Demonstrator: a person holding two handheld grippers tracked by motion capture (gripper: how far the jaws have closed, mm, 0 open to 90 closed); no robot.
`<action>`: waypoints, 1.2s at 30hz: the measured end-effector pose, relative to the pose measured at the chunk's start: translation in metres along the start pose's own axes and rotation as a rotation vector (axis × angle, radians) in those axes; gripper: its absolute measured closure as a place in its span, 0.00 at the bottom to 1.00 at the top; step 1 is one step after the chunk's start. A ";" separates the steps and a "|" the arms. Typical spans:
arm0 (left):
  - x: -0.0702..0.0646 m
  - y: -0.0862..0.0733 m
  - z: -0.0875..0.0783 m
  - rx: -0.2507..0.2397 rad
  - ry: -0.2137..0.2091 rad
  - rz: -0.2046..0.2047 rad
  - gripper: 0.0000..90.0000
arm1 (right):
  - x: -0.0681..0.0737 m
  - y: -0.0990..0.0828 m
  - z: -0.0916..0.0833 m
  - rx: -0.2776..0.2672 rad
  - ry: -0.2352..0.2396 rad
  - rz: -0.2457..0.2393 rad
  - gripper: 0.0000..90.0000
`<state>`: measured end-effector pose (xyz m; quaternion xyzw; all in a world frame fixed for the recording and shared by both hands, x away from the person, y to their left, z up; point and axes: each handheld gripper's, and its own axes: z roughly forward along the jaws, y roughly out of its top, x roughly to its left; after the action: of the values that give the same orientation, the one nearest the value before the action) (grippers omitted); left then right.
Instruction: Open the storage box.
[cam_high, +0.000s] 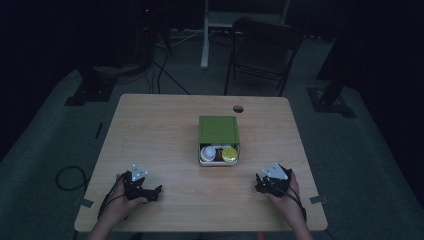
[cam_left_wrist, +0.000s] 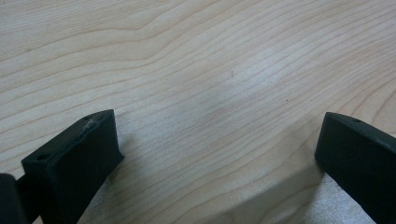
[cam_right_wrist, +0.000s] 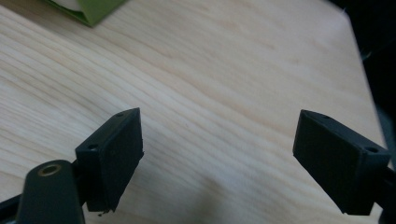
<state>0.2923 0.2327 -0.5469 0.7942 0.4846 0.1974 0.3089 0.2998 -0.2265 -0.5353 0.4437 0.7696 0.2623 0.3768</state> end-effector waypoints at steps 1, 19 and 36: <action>0.000 0.000 0.000 0.000 0.000 0.000 0.00 | 0.002 0.001 -0.001 -0.006 -0.008 -0.019 0.20; 0.000 0.000 0.000 0.001 -0.002 0.002 0.00 | 0.058 0.022 -0.012 -0.172 -0.116 -0.377 0.25; 0.000 0.000 0.000 0.000 -0.002 0.001 0.00 | 0.099 0.036 -0.011 -0.268 -0.089 -0.658 0.41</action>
<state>0.2924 0.2331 -0.5469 0.7948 0.4838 0.1969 0.3091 0.2764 -0.1231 -0.5368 0.1297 0.8128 0.2061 0.5291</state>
